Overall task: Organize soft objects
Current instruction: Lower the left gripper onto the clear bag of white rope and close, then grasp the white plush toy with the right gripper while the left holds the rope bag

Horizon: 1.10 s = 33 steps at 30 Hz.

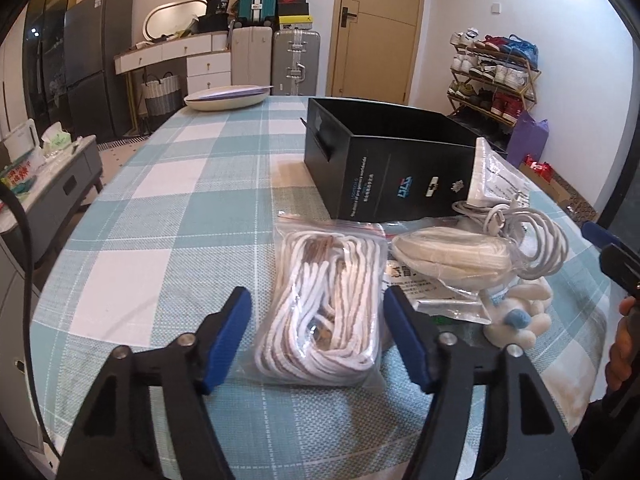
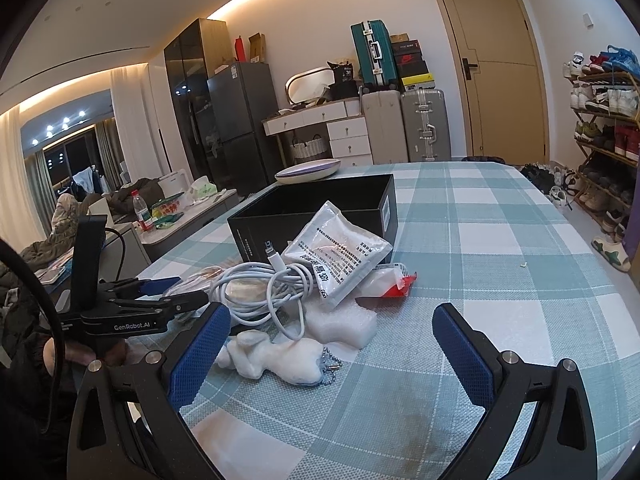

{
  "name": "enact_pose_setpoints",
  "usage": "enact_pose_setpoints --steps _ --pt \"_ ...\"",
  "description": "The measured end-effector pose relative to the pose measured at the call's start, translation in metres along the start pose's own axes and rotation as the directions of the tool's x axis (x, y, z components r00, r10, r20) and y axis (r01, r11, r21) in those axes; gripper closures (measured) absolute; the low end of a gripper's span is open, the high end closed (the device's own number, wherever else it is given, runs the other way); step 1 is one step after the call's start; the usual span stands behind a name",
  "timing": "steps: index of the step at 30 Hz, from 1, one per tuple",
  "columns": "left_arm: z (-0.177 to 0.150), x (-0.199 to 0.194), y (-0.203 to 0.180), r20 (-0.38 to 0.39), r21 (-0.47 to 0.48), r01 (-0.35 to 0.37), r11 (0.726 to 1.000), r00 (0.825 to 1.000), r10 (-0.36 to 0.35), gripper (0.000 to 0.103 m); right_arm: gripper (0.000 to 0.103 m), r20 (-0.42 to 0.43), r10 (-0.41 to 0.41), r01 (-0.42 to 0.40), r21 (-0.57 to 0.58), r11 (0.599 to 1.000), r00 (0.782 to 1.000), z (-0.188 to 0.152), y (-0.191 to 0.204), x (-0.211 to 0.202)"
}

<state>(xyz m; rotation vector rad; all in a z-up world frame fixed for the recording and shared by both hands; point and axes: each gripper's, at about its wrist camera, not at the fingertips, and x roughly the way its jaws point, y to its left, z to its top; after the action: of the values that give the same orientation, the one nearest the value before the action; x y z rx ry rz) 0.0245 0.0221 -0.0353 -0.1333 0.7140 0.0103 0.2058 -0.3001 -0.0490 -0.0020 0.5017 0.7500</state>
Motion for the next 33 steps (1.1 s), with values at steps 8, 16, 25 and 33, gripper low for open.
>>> enact_pose_setpoints --steps 8,16,25,33 --pt "0.0 -0.006 -0.007 -0.002 0.034 0.024 0.999 1.0 -0.024 0.063 0.0 -0.002 -0.001 0.001 0.003 1.0 1.0 0.0 0.0 0.0" --pt "0.002 -0.017 -0.004 0.034 0.012 0.039 0.999 0.999 -0.039 0.067 0.0 -0.002 -0.009 0.009 0.01 1.0 1.0 0.0 -0.001 0.0" --pt "0.009 -0.03 -0.002 0.079 -0.004 0.041 0.999 0.996 -0.041 0.067 0.0 -0.075 -0.047 0.051 0.041 0.998 0.996 0.003 -0.01 0.009" --pt "0.012 -0.034 -0.004 0.098 0.002 0.039 0.999 0.994 -0.039 0.067 0.0 -0.163 -0.042 0.04 -0.016 0.999 0.986 -0.005 0.0 0.024"
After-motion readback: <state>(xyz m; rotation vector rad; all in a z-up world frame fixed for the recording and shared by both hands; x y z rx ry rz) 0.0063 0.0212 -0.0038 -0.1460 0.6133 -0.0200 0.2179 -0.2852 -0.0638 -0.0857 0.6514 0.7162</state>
